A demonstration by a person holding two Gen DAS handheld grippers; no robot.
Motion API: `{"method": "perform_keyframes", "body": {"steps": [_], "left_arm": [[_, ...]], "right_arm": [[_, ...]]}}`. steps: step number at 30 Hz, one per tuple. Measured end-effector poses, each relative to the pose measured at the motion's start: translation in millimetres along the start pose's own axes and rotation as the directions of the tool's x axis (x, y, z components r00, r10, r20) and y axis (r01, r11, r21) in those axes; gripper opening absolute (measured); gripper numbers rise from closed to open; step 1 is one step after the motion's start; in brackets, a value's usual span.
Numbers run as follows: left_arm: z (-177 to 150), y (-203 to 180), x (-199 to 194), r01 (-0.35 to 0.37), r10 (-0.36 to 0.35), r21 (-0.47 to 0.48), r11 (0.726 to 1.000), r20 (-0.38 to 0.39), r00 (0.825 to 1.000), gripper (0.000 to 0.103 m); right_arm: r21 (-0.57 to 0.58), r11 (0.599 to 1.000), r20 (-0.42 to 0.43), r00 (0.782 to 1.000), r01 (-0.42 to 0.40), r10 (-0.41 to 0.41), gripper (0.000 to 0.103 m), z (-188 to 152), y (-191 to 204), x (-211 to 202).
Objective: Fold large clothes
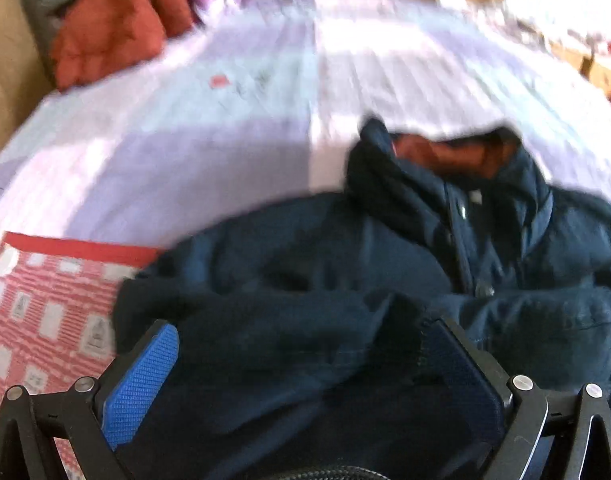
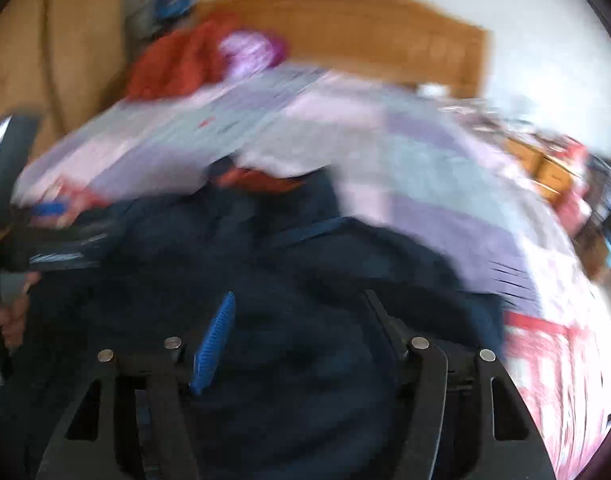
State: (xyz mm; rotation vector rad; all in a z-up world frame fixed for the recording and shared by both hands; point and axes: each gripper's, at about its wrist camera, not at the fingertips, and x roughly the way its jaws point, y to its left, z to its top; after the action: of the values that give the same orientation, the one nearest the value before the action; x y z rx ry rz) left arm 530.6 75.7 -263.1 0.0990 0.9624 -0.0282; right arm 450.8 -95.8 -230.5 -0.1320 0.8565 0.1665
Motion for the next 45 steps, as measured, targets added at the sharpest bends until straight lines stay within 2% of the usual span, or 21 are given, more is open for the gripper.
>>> {"method": "perform_keyframes", "body": {"steps": [2,3,4,6,8,10,11,13,15,18,20,22,23,25,26,27,29,35,38,40,45], "left_arm": [[2,7,17,-0.027,0.027,-0.01,1.0,-0.051,0.998,0.103],[1,15,26,-0.045,0.043,-0.029,0.999,-0.082,0.996,0.103],[0,26,35,-0.052,0.045,-0.061,0.997,-0.109,0.993,0.103],[-6,50,46,-0.019,-0.001,-0.144,0.989,-0.142,0.99,0.103],[-10,63,44,0.001,-0.027,-0.19,0.982,-0.132,0.991,0.103],[-15,72,28,-0.007,-0.01,-0.237,0.971,-0.071,0.997,0.103],[-18,72,18,0.003,-0.013,-0.25,0.968,-0.038,0.999,0.103],[-27,68,-4,0.036,-0.027,-0.247,0.968,0.039,0.999,0.103],[-42,54,-28,0.034,-0.014,-0.181,0.983,0.108,0.994,0.103],[-71,38,-42,0.028,-0.018,-0.084,0.996,0.108,0.994,0.103],[-87,38,-37,0.0,0.002,-0.049,0.999,0.042,0.999,0.103],[-107,56,-32,0.013,-0.014,-0.116,0.993,-0.014,1.0,0.103],[-108,65,-34,0.019,-0.021,-0.154,0.988,-0.016,1.0,0.103],[-114,81,-42,-0.001,-0.002,-0.198,0.98,-0.015,1.0,0.103],[-116,87,-47,-0.016,0.014,-0.2,0.98,-0.012,1.0,0.103],[-119,92,-52,-0.037,0.035,-0.197,0.98,-0.014,0.999,0.103],[-128,99,-65,-0.046,0.043,-0.203,0.978,-0.016,0.999,0.103],[-163,109,-136,-0.036,0.046,-0.191,0.981,0.045,0.998,0.103],[-183,111,-186,-0.051,0.065,-0.151,0.987,0.087,0.994,0.103],[-195,114,-220,-0.054,0.068,-0.139,0.989,0.098,0.993,0.103],[-226,123,-283,-0.078,0.095,-0.164,0.983,0.094,0.991,0.103]], "right_arm": [[-0.039,0.999,-0.076,0.997,-0.009,0.006,0.067,2,6,23],[-0.048,0.999,-0.116,0.993,0.027,-0.032,0.067,1,-1,33],[-0.031,0.997,-0.147,0.986,0.071,-0.075,0.067,-2,-17,40],[0.114,0.987,-0.163,0.982,0.111,-0.091,0.067,-13,-77,38],[0.266,0.936,-0.202,0.963,0.228,-0.177,0.067,-32,-146,25],[0.344,0.878,-0.257,0.933,0.333,-0.253,0.067,-48,-186,9],[0.381,0.863,-0.231,0.938,0.333,-0.259,0.067,-58,-201,-8],[0.368,0.877,-0.154,0.951,0.309,-0.27,0.067,-65,-197,-35],[0.295,0.924,-0.059,0.97,0.244,-0.237,0.067,-67,-169,-57],[0.142,0.985,0.036,0.994,0.099,-0.106,0.067,-70,-103,-77],[-0.005,1.0,0.027,0.999,0.022,-0.022,0.067,-81,-61,-76],[-0.067,0.997,-0.055,0.997,0.04,-0.044,0.067,-97,-50,-58],[-0.047,0.998,-0.085,0.995,0.048,-0.052,0.067,-106,-60,-53],[0.157,0.984,-0.122,0.991,0.079,-0.06,0.067,-121,-109,-58],[0.263,0.962,-0.125,0.991,0.079,-0.047,0.069,-128,-133,-69],[0.304,0.948,-0.125,0.99,0.094,-0.058,0.069,-132,-146,-79],[0.248,0.934,-0.146,0.963,0.255,-0.225,0.069,-138,-157,-110],[0.326,0.893,-0.043,0.948,0.311,-0.314,0.069,-164,-186,-233],[0.335,0.871,-0.022,0.928,0.358,-0.373,0.069,-180,-187,-300],[0.337,0.861,-0.012,0.917,0.38,-0.4,0.069,-180,-193,-327],[0.359,0.83,0.018,0.886,0.427,-0.463,0.069,-196,-205,-408]]}}
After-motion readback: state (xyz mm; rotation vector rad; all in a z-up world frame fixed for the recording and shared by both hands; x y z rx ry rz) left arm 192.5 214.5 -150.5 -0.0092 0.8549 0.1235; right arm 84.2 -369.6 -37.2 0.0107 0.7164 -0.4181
